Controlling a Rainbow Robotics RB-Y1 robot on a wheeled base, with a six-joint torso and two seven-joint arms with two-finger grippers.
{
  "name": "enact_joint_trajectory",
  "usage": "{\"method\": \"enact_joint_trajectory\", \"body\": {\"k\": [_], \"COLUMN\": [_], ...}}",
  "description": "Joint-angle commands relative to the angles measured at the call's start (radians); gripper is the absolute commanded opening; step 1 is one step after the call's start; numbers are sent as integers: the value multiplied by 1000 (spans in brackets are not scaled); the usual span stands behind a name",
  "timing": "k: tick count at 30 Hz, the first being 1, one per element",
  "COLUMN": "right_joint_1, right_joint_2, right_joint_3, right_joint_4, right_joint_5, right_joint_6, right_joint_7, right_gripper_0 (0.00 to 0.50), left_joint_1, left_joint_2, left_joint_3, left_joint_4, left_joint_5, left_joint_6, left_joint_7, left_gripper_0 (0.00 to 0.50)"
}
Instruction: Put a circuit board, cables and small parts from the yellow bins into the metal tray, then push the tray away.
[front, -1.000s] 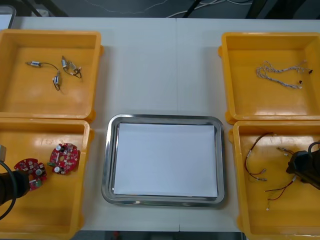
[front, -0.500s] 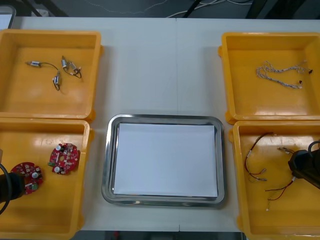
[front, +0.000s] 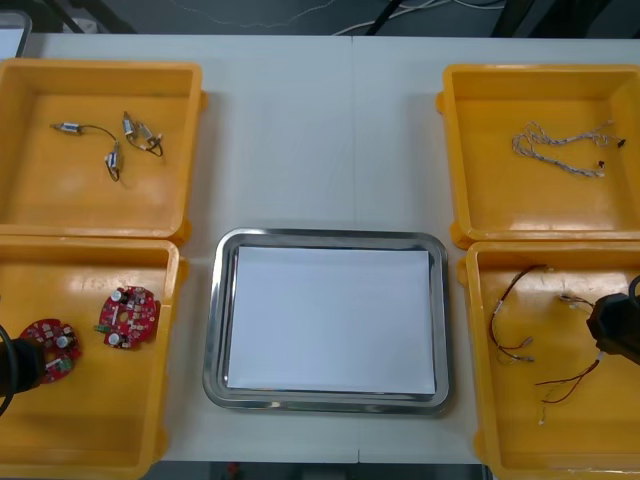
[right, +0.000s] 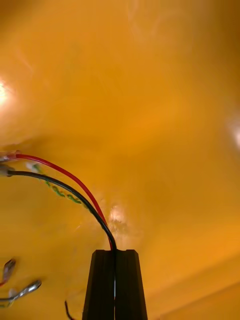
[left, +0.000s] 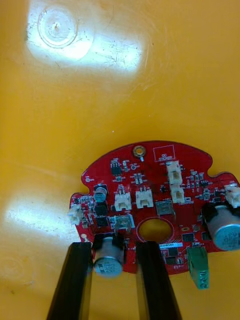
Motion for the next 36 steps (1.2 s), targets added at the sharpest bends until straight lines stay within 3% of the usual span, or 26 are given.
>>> {"method": "enact_joint_trajectory", "body": {"k": [1,4,10,12,17,26,36], "right_joint_1": [-16,-19,-33,-41,-45,-48,-90], "right_joint_2": [-11,-11,-17,-31,-55,-89,-111], "right_joint_3": [-78,-98,-140,-141,-141,-147,-150], "right_joint_4": [-105,-148,-251,-276,-288,-289,-300], "right_joint_5": [2,6,5,-3,-18,-43,-191], "right_joint_6": [64,104,142,142,142,142,142], "right_joint_7": [38,39,58,70,108,328,389], "right_gripper_0": [0,0,0,0,0,0,0], "left_joint_1": [-18,-24,-45,-50,-61,-38,2], "left_joint_2": [37,40,42,42,42,40,40], "left_joint_3": [33,41,91,96,73,-22,-79], "left_joint_4": [-9,-18,-130,-184,-242,-244,-156], "left_joint_5": [8,15,39,51,73,73,41], "left_joint_6": [10,27,220,289,346,232,65], "left_joint_7": [-114,-115,-98,-54,47,201,205], "left_gripper_0": [344,361,382,396,432,451,451]}}
